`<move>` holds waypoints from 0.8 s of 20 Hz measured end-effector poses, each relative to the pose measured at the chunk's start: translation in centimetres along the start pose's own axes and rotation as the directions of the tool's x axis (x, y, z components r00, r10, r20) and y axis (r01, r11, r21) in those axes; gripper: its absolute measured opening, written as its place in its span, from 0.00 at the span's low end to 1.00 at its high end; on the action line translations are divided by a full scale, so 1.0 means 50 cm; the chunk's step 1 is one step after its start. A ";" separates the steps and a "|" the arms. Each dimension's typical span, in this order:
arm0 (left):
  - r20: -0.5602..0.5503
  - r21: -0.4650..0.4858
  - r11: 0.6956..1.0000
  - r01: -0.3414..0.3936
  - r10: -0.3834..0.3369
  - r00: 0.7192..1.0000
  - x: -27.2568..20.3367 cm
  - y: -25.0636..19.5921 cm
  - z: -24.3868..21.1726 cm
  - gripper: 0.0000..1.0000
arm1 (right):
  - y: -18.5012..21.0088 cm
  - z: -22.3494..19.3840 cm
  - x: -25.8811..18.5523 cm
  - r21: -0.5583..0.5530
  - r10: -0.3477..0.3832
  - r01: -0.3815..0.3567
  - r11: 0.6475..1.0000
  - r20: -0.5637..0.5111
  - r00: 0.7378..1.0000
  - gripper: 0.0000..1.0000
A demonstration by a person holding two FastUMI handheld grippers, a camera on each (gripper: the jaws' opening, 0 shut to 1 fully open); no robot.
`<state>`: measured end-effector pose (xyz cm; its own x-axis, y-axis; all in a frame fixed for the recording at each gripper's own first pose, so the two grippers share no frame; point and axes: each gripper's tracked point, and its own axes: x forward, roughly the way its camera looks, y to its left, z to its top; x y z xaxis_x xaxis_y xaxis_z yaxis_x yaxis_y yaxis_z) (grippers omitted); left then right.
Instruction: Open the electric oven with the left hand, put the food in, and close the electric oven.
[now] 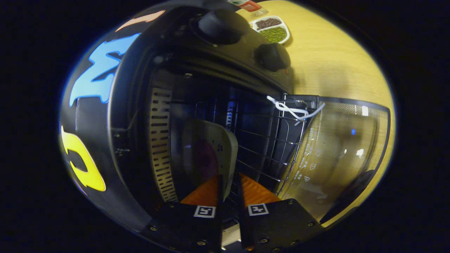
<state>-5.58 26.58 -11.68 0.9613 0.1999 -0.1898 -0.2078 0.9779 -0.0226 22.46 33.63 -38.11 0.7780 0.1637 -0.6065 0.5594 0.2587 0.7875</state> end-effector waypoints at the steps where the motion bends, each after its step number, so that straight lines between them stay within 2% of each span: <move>1: 0.004 -0.001 1.000 0.017 -0.017 1.000 0.007 -0.021 0.006 0.93 | -0.010 -0.007 -0.013 -0.057 -0.026 0.025 0.998 -0.025 0.999 0.24; 2: 0.007 -0.002 0.999 0.034 -0.034 0.999 0.016 -0.045 0.008 0.96 | -0.019 -0.005 -0.030 -0.116 -0.039 0.034 0.993 -0.040 0.998 0.31; 4: 0.016 -0.003 0.997 0.073 -0.073 0.997 0.025 -0.091 0.018 0.96 | -0.021 0.000 -0.059 -0.211 -0.033 0.019 0.977 -0.060 0.998 0.39; 5: 0.023 0.000 0.996 0.094 -0.094 0.995 0.030 -0.116 0.024 0.96 | -0.032 -0.003 -0.079 -0.252 -0.043 0.020 0.967 -0.088 0.995 0.48; 6: 0.030 0.005 0.994 0.112 -0.112 0.993 0.036 -0.139 0.027 0.96 | -0.047 -0.001 -0.101 -0.304 -0.065 0.031 0.952 -0.102 0.993 0.67; 7: 0.035 0.009 0.992 0.128 -0.128 0.991 0.041 -0.161 0.030 0.90 | -0.057 0.010 -0.126 -0.354 -0.076 0.033 0.935 -0.107 0.991 0.72; 8: 0.036 0.010 0.990 0.141 -0.142 0.989 0.042 -0.181 0.032 0.90 | -0.061 0.026 -0.147 -0.401 -0.068 0.022 0.916 -0.103 0.992 0.72; 9: 0.038 0.011 0.988 0.153 -0.153 0.987 0.046 -0.201 0.035 1.00 | -0.070 0.043 -0.173 -0.463 -0.073 0.019 0.886 -0.099 0.992 0.72; 11: 0.028 0.013 0.985 0.172 -0.172 0.985 0.054 -0.234 0.034 1.00 | -0.070 0.086 -0.234 -0.595 -0.068 0.001 0.804 -0.090 0.994 0.72; 14: 0.035 0.016 0.979 0.204 -0.205 0.978 0.063 -0.289 0.043 1.00 | -0.034 0.171 -0.323 -0.733 -0.004 -0.034 0.679 -0.050 0.999 0.72; 16: 0.035 0.017 0.974 0.226 -0.227 0.973 0.059 -0.321 0.058 1.00 | -0.003 0.214 -0.382 -0.791 0.051 -0.052 0.610 -0.026 0.998 0.72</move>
<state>1.12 11.66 -9.02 0.9891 -0.0248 -0.1451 0.0179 0.9987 -0.0487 10.60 20.28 -25.47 0.7981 0.2012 -0.5679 0.0747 0.9022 0.4247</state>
